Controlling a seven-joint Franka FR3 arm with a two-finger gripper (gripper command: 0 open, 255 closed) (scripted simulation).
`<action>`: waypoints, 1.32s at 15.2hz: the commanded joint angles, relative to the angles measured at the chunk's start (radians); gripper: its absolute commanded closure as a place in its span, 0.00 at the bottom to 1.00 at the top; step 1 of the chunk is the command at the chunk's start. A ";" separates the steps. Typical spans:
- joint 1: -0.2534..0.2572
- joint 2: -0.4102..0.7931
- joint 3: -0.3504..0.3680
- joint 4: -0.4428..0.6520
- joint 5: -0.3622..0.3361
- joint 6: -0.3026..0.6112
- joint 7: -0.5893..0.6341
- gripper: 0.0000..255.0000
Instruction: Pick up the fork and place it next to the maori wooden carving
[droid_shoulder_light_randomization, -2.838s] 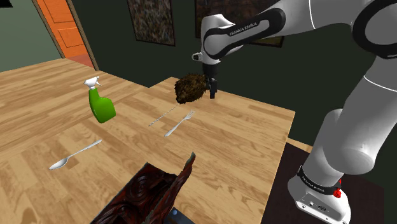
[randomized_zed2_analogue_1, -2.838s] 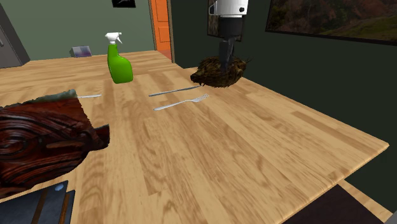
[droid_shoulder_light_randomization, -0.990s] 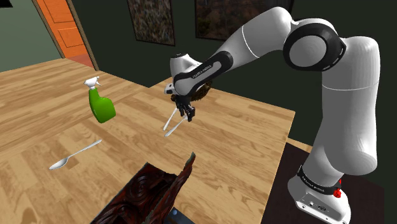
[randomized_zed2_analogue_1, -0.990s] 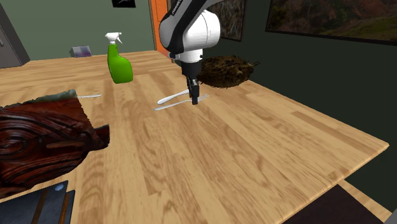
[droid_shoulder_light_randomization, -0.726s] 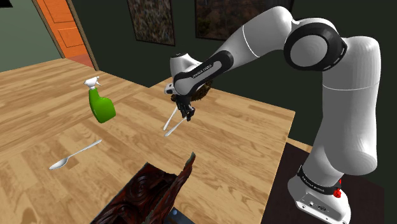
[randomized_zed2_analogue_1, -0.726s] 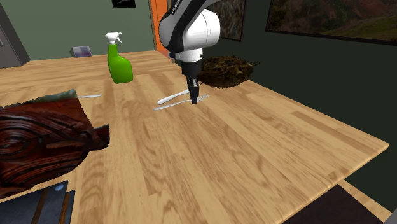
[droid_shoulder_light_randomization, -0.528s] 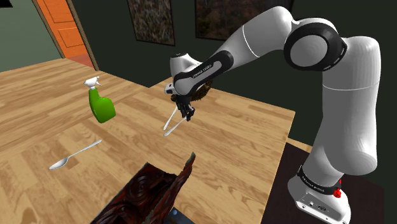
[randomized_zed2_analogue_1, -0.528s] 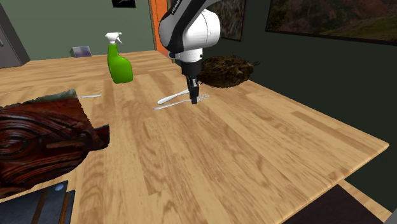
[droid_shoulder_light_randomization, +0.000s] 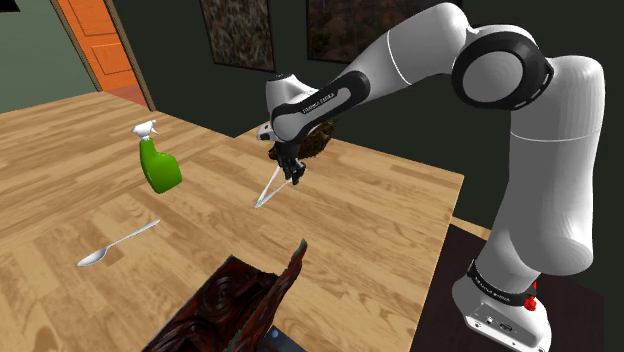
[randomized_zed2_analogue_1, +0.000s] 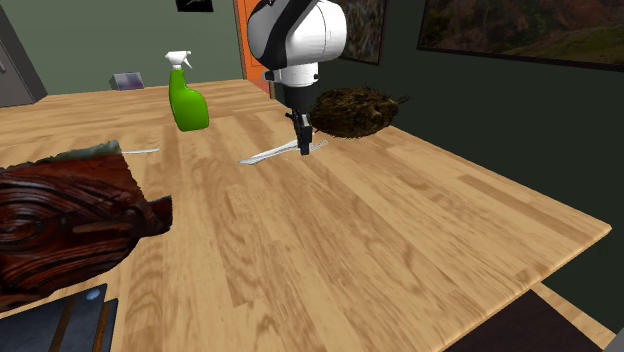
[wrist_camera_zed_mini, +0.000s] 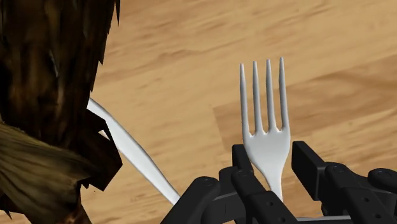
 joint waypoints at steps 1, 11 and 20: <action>-0.001 -0.012 -0.001 0.012 0.000 -0.024 -0.002 1.00; 0.000 -0.060 -0.001 0.083 -0.001 -0.143 -0.006 1.00; 0.001 -0.086 -0.001 0.168 -0.001 -0.255 -0.010 1.00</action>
